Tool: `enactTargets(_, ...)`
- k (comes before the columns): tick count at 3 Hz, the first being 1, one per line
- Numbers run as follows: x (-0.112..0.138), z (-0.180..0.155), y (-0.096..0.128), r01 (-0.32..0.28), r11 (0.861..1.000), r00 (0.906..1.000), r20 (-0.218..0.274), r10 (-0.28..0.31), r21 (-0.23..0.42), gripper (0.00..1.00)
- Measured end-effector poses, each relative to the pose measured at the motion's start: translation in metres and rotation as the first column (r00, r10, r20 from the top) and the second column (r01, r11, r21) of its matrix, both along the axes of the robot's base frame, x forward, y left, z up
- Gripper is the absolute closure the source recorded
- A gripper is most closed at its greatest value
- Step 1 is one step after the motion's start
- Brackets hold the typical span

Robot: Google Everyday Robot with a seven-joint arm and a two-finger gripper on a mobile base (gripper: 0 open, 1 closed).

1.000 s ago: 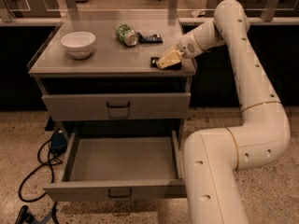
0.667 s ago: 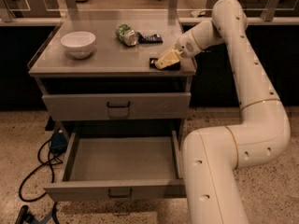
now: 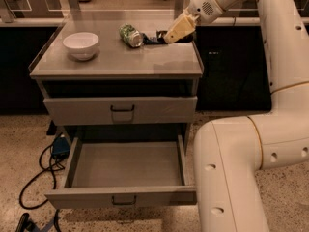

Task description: Place rxbar chocolate into middle drawer

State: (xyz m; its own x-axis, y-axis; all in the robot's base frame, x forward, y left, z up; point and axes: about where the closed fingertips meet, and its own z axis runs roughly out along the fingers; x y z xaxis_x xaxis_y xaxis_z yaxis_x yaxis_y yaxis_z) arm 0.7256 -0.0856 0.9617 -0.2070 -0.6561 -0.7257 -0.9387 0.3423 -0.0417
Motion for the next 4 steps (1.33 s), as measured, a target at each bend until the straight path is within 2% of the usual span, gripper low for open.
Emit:
enactTargets(2, 0.005, -0.002, 0.002, 0.015, 1.000, 0.9999, -0.001, -0.015, 0.003, 1.00)
enactTargets(3, -0.013, 0.001, 0.002, 0.021, 0.999, 0.9987, -0.046, -0.022, -0.025, 1.00)
enactTargets(4, -0.030, -0.004, 0.020, 0.096, 0.995, 0.9893, -0.110, -0.096, -0.004, 1.00)
